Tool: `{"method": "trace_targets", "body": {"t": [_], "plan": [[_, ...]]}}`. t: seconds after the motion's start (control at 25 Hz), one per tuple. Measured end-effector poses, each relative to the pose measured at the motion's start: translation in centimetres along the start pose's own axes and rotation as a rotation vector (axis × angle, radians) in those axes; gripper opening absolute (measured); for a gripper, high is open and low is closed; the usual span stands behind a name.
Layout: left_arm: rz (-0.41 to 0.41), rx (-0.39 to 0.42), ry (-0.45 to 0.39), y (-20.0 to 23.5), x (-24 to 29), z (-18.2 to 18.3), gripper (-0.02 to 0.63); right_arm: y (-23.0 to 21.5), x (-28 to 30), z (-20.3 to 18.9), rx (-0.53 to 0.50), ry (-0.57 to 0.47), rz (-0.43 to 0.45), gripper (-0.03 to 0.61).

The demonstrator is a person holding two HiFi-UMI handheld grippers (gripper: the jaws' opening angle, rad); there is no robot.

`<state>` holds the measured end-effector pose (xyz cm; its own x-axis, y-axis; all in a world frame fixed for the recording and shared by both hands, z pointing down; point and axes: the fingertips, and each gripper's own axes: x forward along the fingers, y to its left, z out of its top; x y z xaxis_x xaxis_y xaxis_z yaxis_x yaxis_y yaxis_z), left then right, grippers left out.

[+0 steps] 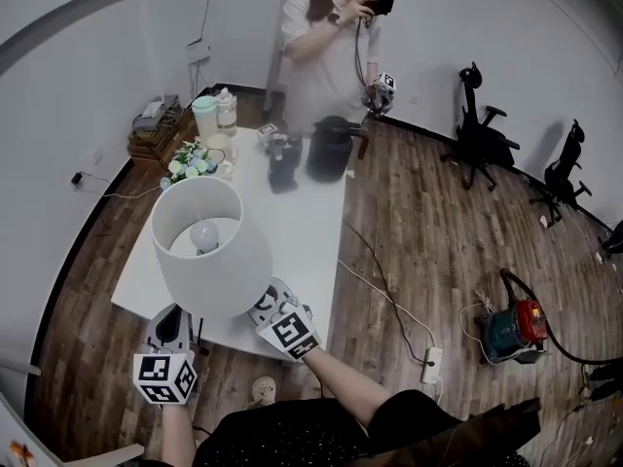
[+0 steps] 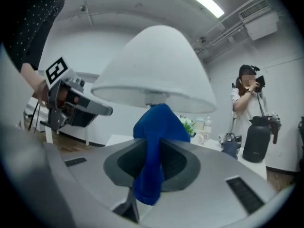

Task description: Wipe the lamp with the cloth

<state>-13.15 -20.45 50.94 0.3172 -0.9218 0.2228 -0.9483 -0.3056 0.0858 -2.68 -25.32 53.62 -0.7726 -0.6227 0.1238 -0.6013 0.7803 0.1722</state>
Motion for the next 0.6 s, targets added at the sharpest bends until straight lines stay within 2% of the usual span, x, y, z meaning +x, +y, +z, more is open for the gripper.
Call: {"method": "trace_targets", "body": {"t": [0.08, 0.2, 0.32, 0.44, 0.6], "plan": [[-0.001, 0.004, 0.003, -0.2, -0.1, 0.0, 0.012, 0.9, 0.0, -2.5, -0.008, 0.087, 0.04, 0.075], [0.0, 0.009, -0.001, -0.4, -0.2, 0.1, 0.012, 1.1, -0.8, -6.7, 0.008, 0.239, 0.045, 0.075], [0.004, 0.008, 0.0, -0.4, -0.4, -0.1, 0.012, 1.1, -2.3, -9.7, 0.081, 0.32, 0.062, 0.075], [0.01, 0.005, 0.01, -0.3, -0.7, -0.5, 0.012, 0.1, -3.4, -8.6, 0.153, 0.236, 0.118, 0.075], [0.022, 0.014, 0.025, 0.2, -1.2, -0.6, 0.012, -4.8, -4.0, -2.5, 0.312, -0.038, 0.224, 0.075]]}}
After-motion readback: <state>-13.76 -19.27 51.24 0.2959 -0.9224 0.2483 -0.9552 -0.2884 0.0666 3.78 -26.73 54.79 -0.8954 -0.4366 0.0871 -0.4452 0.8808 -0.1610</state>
